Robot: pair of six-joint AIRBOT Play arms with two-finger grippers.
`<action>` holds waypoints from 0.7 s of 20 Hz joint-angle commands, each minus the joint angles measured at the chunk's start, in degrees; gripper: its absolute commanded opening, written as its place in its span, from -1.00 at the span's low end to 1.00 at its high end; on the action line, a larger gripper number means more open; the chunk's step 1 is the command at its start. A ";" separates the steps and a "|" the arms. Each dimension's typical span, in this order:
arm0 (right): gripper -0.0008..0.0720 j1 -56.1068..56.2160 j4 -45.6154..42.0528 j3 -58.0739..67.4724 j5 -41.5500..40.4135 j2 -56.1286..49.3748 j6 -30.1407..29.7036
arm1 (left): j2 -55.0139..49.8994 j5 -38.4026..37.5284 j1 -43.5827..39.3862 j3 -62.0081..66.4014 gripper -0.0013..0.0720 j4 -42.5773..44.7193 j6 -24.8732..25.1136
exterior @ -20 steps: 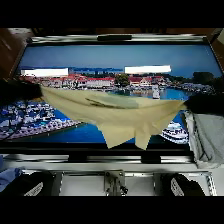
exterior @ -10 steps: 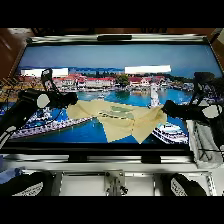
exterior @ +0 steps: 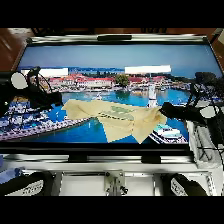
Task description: Fold the shirts.
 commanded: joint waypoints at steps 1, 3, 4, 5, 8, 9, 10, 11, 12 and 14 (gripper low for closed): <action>-0.80 0.02 0.04 -0.02 1.92 -0.07 -1.38 | 0.11 -2.21 -3.15 -4.94 0.51 -12.74 3.23; -0.80 0.02 -0.37 -0.02 2.78 -0.07 -1.53 | -0.50 7.74 -8.37 -10.10 0.51 -15.23 0.55; -0.80 0.02 -0.72 -0.02 3.19 -0.07 -1.51 | -1.18 12.57 -10.51 -12.28 0.51 -16.02 -1.97; -0.80 0.02 -1.16 -0.02 3.54 -0.07 -1.51 | -1.99 16.85 -11.91 -13.97 0.51 -17.77 -3.39; -0.80 0.02 -2.80 -0.02 3.91 -0.07 -1.51 | -5.70 26.51 -14.78 -16.09 0.51 -25.40 -3.48; -0.80 0.02 -2.80 -0.02 3.89 -0.07 -1.51 | -7.13 28.74 -15.67 -16.09 0.51 -26.73 -3.48; -0.80 0.02 -2.78 -0.02 3.87 -0.07 -1.51 | -8.52 30.60 -16.33 -16.06 0.51 -27.76 -3.48; -0.80 0.02 -2.80 -0.02 3.89 -0.07 -1.49 | -9.70 31.93 -16.79 -16.06 0.48 -28.33 -3.52; -0.80 0.02 -2.78 -0.02 3.89 -0.07 -1.49 | -10.91 33.29 -17.22 -16.06 0.45 -28.94 -3.52; -0.80 0.02 -2.78 -0.02 3.96 -0.07 -1.49 | -12.85 36.61 -17.64 -16.06 0.45 -31.63 -3.48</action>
